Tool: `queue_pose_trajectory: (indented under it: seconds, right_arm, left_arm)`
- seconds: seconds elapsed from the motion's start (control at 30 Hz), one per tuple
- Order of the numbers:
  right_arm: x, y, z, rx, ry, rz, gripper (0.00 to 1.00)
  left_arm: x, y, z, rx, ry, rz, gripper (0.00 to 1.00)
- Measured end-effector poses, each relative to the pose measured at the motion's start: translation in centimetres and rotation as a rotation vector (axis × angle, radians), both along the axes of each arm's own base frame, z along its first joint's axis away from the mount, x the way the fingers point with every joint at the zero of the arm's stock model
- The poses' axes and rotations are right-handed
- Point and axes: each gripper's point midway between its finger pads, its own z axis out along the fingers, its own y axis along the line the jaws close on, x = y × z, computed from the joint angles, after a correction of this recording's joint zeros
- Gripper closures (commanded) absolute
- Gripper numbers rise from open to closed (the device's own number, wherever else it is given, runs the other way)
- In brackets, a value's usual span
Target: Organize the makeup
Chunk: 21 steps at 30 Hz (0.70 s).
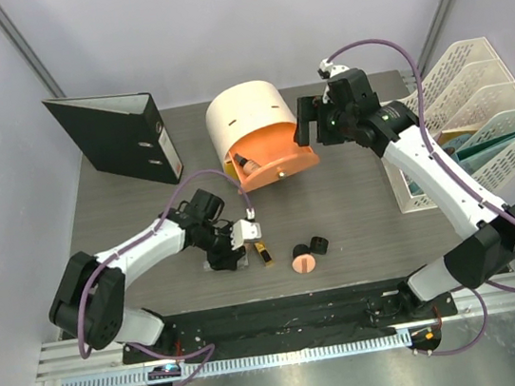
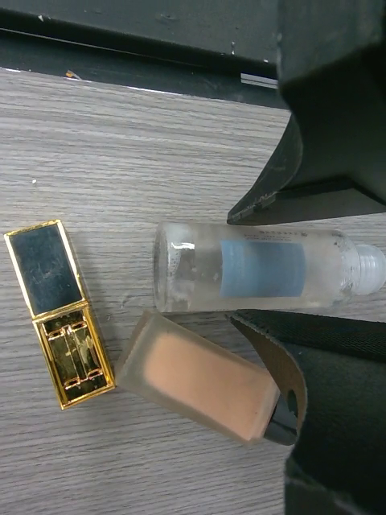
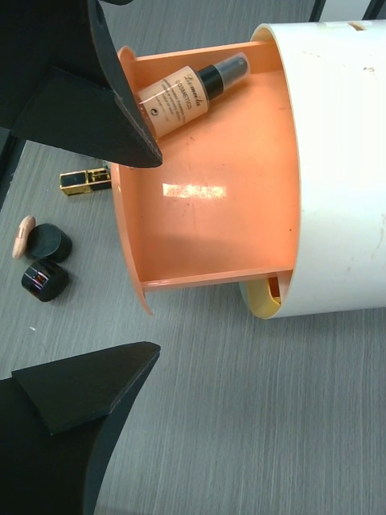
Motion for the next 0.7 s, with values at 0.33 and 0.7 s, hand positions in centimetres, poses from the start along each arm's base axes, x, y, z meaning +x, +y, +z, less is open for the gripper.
queue_pose_trajectory:
  seconds: [0.33, 0.7]
  right_arm:
    - [0.3, 0.1, -0.7, -0.007, 0.016, 0.000, 0.05]
    - [0.3, 0.1, -0.6, -0.010, 0.014, 0.002, 0.05]
  left_arm:
    - [-0.4, -0.7, -0.2, 0.018, -0.009, -0.008, 0.64]
    - [-0.9, -1.1, -1.0, 0.113, -0.067, -0.034, 0.65]
